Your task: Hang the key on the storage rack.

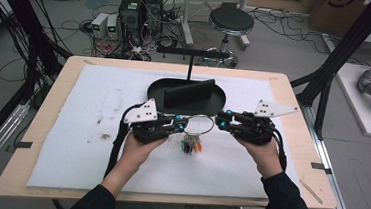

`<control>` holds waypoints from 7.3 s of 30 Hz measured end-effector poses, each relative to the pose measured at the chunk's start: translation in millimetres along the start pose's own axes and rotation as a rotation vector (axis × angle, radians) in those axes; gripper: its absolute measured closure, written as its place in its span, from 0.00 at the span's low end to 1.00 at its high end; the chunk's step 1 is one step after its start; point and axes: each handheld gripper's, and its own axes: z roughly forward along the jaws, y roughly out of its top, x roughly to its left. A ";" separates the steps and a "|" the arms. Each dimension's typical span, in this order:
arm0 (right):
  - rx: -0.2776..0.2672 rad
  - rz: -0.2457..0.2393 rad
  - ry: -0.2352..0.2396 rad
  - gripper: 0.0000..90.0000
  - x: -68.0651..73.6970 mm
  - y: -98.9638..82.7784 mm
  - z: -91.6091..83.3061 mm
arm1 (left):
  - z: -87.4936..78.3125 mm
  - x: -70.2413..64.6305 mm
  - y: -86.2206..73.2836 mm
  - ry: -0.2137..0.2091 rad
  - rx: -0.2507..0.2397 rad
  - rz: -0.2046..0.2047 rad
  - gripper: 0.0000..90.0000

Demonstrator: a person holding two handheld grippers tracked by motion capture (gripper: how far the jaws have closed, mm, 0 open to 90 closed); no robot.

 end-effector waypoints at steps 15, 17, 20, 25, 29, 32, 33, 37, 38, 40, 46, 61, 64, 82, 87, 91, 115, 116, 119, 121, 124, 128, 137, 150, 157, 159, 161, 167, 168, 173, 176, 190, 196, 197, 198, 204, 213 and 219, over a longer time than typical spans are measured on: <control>-0.055 0.114 -0.252 0.65 -46.3 -24.2 -43.5 | -45.3 23.1 24.1 0.146 -0.070 0.020 0.96; -0.054 0.131 -0.283 0.60 -50.7 -26.6 -46.7 | -51.0 27.1 26.9 0.172 -0.074 0.024 0.96; -0.053 0.142 -0.310 0.55 -55.2 -29.9 -50.6 | -59.0 33.4 30.6 0.212 -0.079 0.032 0.96; -0.052 0.166 -0.341 0.49 -60.9 -35.0 -53.9 | -66.8 42.5 34.3 0.259 -0.083 0.035 0.96; -0.052 0.179 -0.353 0.45 -64.4 -36.6 -54.9 | -70.3 49.5 37.2 0.291 -0.085 0.042 0.96; -0.054 0.179 -0.363 0.44 -65.3 -37.4 -55.2 | -72.2 54.3 38.7 0.315 -0.081 0.047 0.96; -0.055 0.179 -0.368 0.44 -65.7 -38.2 -55.3 | -72.6 55.5 39.1 0.320 -0.078 0.050 0.96; -0.053 0.193 -0.378 0.44 -68.8 -41.2 -56.4 | -74.8 62.0 41.0 0.348 -0.084 0.054 0.96; -0.054 0.198 -0.381 0.43 -69.7 -41.9 -56.9 | -74.9 63.2 41.5 0.352 -0.084 0.054 0.96; -0.057 0.207 -0.387 0.43 -71.0 -43.2 -57.9 | -75.4 66.9 43.0 0.366 -0.083 0.062 0.96; -0.071 0.237 -0.403 0.43 -74.8 -47.1 -61.6 | -74.4 77.5 46.4 0.393 -0.081 0.066 0.96; -0.069 0.248 -0.407 0.43 -77.0 -49.3 -61.5 | -57.4 101.9 52.1 0.434 -0.047 0.072 0.96; -0.067 0.246 -0.408 0.43 -77.1 -49.3 -61.6 | -53.8 106.1 51.6 0.445 -0.040 0.073 0.96; -0.064 0.249 -0.408 0.43 -77.4 -49.5 -61.9 | -39.8 129.4 39.8 0.495 0.001 0.062 0.96; -0.064 0.250 -0.408 0.43 -77.7 -49.7 -62.0 | -36.1 135.4 34.4 0.495 0.001 0.037 0.96; -0.063 0.249 -0.406 0.44 -77.7 -49.7 -62.1 | -32.6 138.9 31.2 0.496 -0.012 0.029 0.96; -0.057 0.247 -0.404 0.44 -78.6 -50.8 -62.3 | -23.8 153.0 15.9 0.530 -0.002 -0.059 0.96; -0.057 0.246 -0.403 0.44 -78.2 -50.6 -62.3 | -23.0 153.3 15.3 0.529 -0.001 -0.060 0.96; -0.056 0.245 -0.404 0.44 -77.7 -50.5 -62.4 | -20.6 153.9 13.9 0.534 0.006 -0.061 0.95; -0.055 0.246 -0.402 0.44 -77.7 -50.7 -62.2 | -19.4 154.3 13.1 0.535 0.007 -0.066 0.95; -0.051 0.251 -0.400 0.44 -78.4 -51.4 -62.4 | -18.4 155.3 11.8 0.540 0.012 -0.071 0.95; -0.052 0.254 -0.401 0.44 -79.0 -52.4 -62.4 | -18.2 156.1 10.9 0.553 0.013 -0.077 0.93; -0.041 0.250 -0.395 0.44 -79.0 -52.6 -59.9 | -22.1 155.9 13.1 0.579 0.001 -0.083 0.87; -0.030 0.249 -0.397 0.44 -79.6 -55.4 -60.2 | -32.6 138.7 28.7 0.578 0.063 -0.122 0.45; -0.035 0.257 -0.410 0.44 -79.3 -57.7 -65.2 | -39.4 103.7 35.8 0.575 0.065 -0.037 0.38; -0.039 0.258 -0.414 0.43 -79.2 -58.0 -66.5 | -42.7 95.2 35.7 0.578 0.077 -0.026 0.36; -0.042 0.256 -0.416 0.43 -78.8 -58.1 -67.5 | -48.3 85.5 33.6 0.568 0.067 -0.030 0.35; -0.027 0.258 -0.423 0.41 -77.4 -59.4 -67.8 | -66.6 61.3 22.4 0.529 0.074 -0.047 0.33; -0.023 0.254 -0.425 0.41 -76.7 -59.4 -67.8 | -69.9 57.7 18.8 0.522 0.078 -0.055 0.32; -0.018 0.242 -0.437 0.40 -74.7 -61.3 -68.0 | -86.4 41.4 -3.2 0.513 0.092 -0.083 0.29; -0.013 0.245 -0.438 0.40 -74.6 -63.4 -67.1 | -96.3 35.0 -18.1 0.510 0.099 -0.103 0.28; 0.038 0.195 -0.484 0.38 -69.4 -71.9 -59.3 | -119.7 33.6 -45.9 0.561 0.117 -0.103 0.27; 0.055 0.181 -0.491 0.36 -69.2 -73.6 -58.9 | -117.7 33.6 -46.7 0.555 0.120 -0.101 0.27; 0.058 0.180 -0.491 0.36 -69.5 -74.0 -59.2 | -116.8 33.6 -46.9 0.554 0.119 -0.104 0.27; 0.058 0.182 -0.491 0.36 -69.5 -74.2 -59.4 | -116.4 33.8 -47.0 0.551 0.121 -0.101 0.27; 0.062 0.177 -0.501 0.35 -69.3 -74.8 -61.7 | -113.9 34.6 -47.2 0.547 0.123 -0.100 0.27; 0.083 0.179 -0.506 0.33 -68.5 -77.2 -64.6 | -110.1 38.0 -48.0 0.537 0.123 -0.105 0.27; 0.080 0.187 -0.517 0.31 -70.3 -81.2 -67.3 | -109.0 41.2 -49.0 0.536 0.128 -0.111 0.27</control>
